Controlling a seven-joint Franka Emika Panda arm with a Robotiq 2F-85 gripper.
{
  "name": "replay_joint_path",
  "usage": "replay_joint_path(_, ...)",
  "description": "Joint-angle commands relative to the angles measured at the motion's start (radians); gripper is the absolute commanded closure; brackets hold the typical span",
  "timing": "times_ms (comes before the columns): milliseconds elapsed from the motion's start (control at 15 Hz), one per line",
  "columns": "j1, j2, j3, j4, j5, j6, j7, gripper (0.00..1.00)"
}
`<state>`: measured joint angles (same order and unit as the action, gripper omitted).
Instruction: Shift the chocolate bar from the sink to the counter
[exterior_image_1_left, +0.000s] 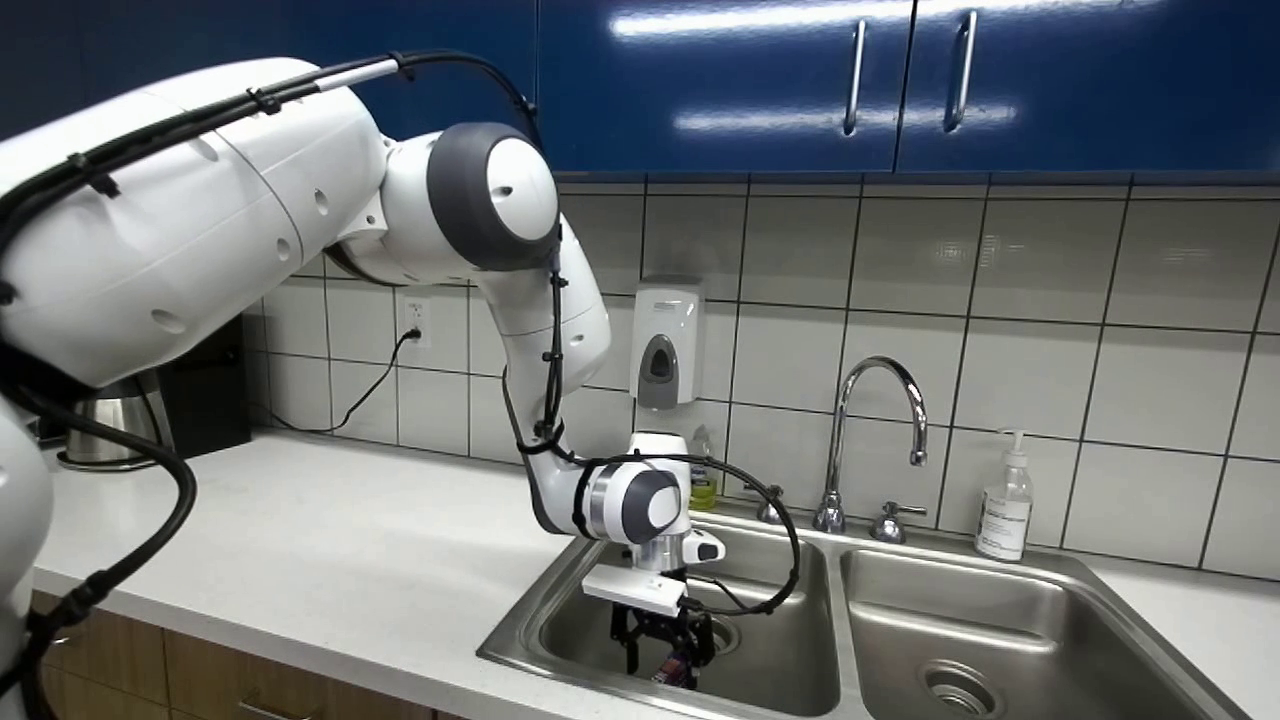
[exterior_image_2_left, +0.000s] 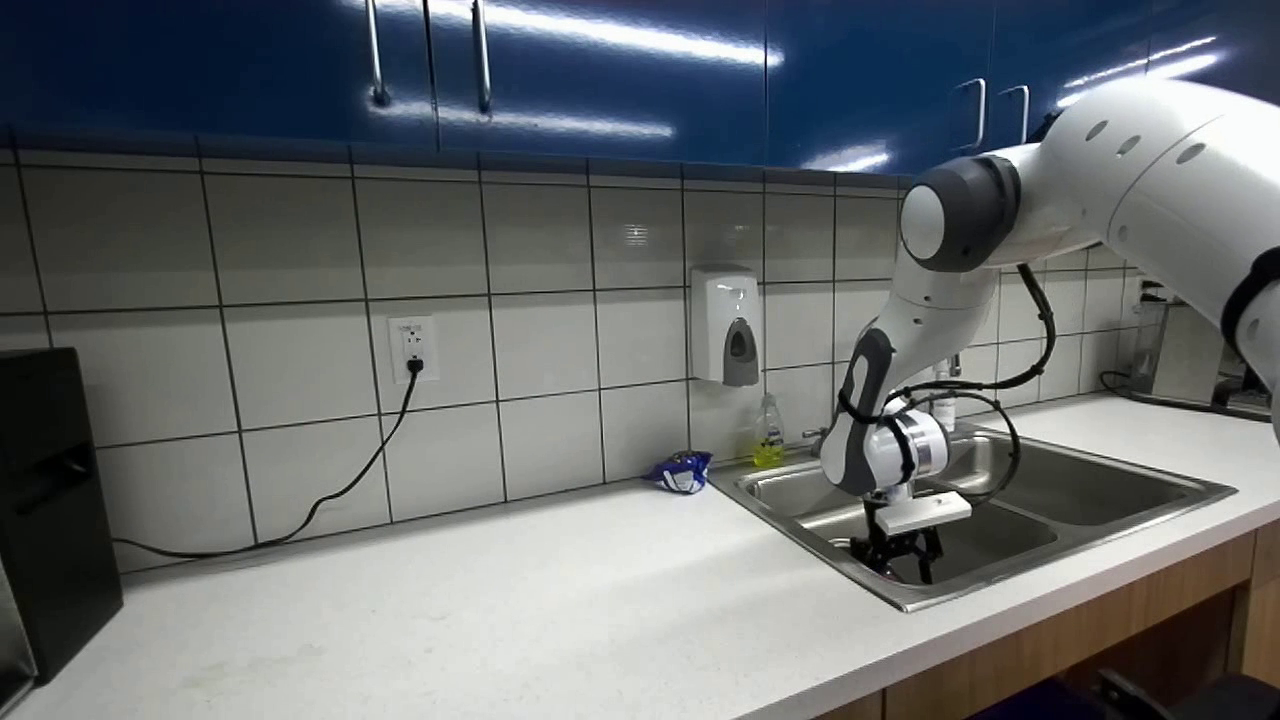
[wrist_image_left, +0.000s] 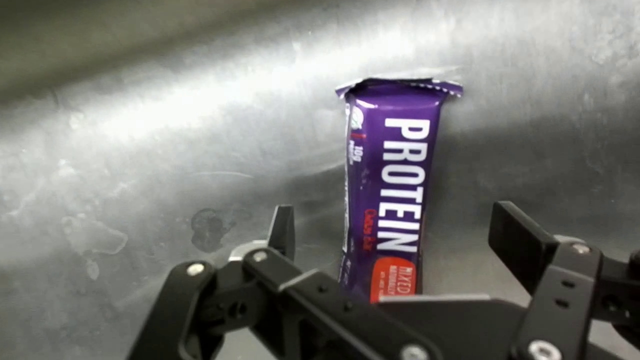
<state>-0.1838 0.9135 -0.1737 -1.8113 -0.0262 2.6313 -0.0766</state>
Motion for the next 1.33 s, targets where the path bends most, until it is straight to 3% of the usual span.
replay_joint_path(0,-0.005,0.034,0.014,0.056,-0.001,-0.014,0.024,0.0)
replay_joint_path(1267,-0.046,0.005,0.027,0.023,0.015,0.013,0.003,0.0)
